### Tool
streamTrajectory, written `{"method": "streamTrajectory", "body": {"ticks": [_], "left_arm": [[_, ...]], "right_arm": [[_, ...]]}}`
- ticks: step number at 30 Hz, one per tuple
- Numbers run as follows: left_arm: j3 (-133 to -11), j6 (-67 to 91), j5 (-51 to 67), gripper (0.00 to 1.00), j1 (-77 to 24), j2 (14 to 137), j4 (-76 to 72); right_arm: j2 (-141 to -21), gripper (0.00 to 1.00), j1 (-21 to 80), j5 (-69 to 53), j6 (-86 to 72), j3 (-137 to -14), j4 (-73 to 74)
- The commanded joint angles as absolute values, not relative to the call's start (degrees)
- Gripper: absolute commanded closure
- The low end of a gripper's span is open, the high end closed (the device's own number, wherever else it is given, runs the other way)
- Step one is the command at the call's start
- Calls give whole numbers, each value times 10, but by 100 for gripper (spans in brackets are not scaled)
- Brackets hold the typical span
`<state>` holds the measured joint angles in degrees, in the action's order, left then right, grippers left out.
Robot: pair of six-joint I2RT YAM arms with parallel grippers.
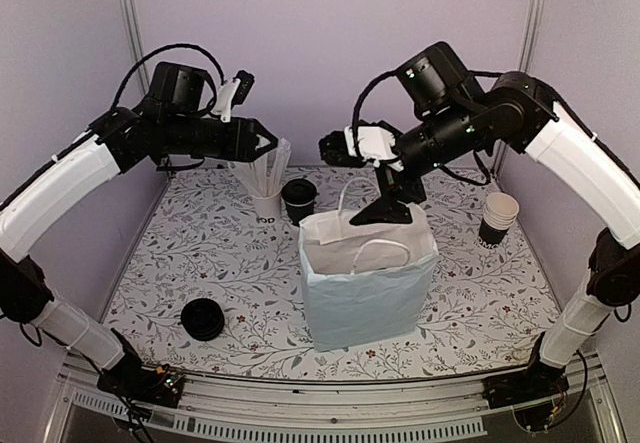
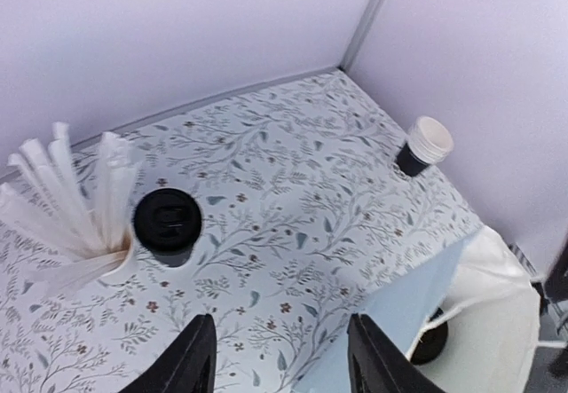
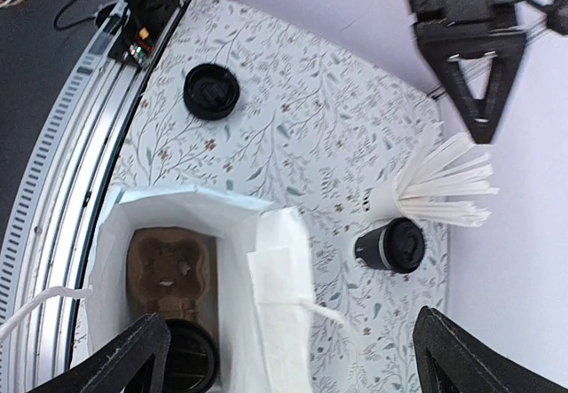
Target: Pack the takeout coffee
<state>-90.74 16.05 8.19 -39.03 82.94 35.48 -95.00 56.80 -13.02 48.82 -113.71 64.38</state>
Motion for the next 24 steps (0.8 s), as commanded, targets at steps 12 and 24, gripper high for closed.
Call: {"method": "streamTrajectory", "body": {"ticks": [12, 24], "left_arm": [[-932, 160, 64, 54, -177, 895, 331], [-1154, 155, 181, 64, -126, 1122, 324]], "right_arm": [[-948, 1, 366, -250, 439, -1298, 602], [-850, 1, 200, -275, 352, -1082, 493]]}}
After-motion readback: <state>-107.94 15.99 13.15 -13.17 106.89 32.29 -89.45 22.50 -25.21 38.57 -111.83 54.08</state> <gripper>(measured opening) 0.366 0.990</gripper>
